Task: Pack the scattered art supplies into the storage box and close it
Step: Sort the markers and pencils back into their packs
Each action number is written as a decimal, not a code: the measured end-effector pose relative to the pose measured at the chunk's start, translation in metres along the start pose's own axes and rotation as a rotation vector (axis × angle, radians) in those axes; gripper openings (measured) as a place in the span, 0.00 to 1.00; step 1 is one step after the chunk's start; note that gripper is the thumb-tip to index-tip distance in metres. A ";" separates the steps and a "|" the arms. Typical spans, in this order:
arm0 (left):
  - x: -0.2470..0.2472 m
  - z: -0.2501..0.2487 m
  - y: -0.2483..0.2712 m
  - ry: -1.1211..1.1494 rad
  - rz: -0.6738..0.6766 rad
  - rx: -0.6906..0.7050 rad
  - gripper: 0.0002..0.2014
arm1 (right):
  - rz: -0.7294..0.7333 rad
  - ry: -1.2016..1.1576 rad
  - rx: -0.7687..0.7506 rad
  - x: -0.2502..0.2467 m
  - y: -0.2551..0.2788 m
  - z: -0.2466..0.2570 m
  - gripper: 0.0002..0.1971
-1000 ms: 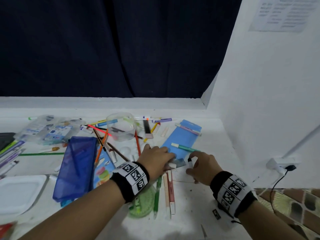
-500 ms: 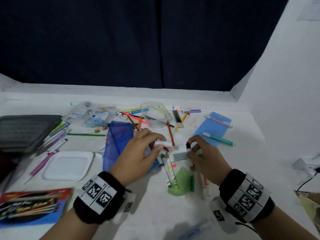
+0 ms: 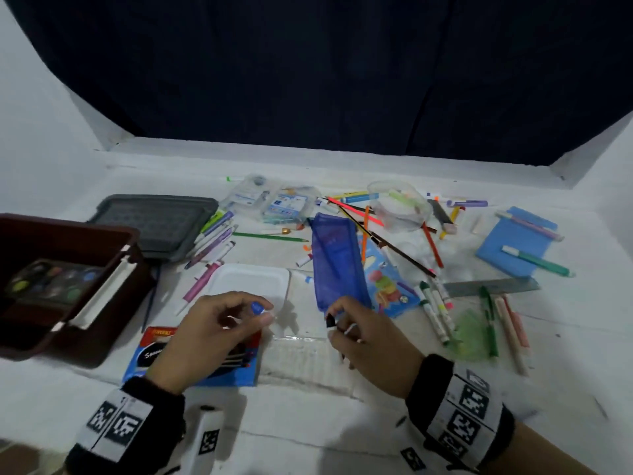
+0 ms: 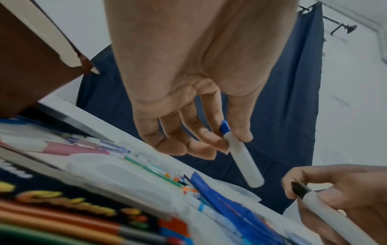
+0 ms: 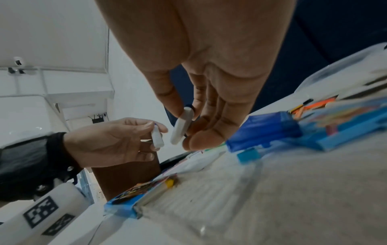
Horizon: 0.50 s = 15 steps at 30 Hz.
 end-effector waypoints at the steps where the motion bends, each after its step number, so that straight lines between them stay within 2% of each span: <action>1: -0.006 0.008 -0.001 -0.003 0.043 -0.026 0.05 | 0.009 0.002 0.012 0.009 -0.003 0.002 0.04; 7: -0.009 0.031 -0.016 -0.239 0.306 0.016 0.09 | 0.097 0.086 0.174 0.045 -0.015 0.002 0.05; 10: -0.002 0.036 -0.020 -0.428 0.374 0.073 0.12 | 0.093 0.128 0.228 0.051 -0.016 0.002 0.05; 13: 0.000 0.042 -0.024 -0.637 0.407 0.124 0.10 | 0.063 0.144 0.225 0.053 -0.016 0.002 0.05; 15: 0.001 0.044 -0.027 -0.699 0.445 0.125 0.11 | 0.064 0.157 0.219 0.053 -0.016 0.003 0.04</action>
Point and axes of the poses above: each hand's wrist, its own y-axis away from the middle knuckle, its own x-axis out of the palm, z = x × y, the point moved 1 cm from there along -y, towards the middle knuckle, and after that the axes turned 2 degrees about x, right-handed, at the moved point
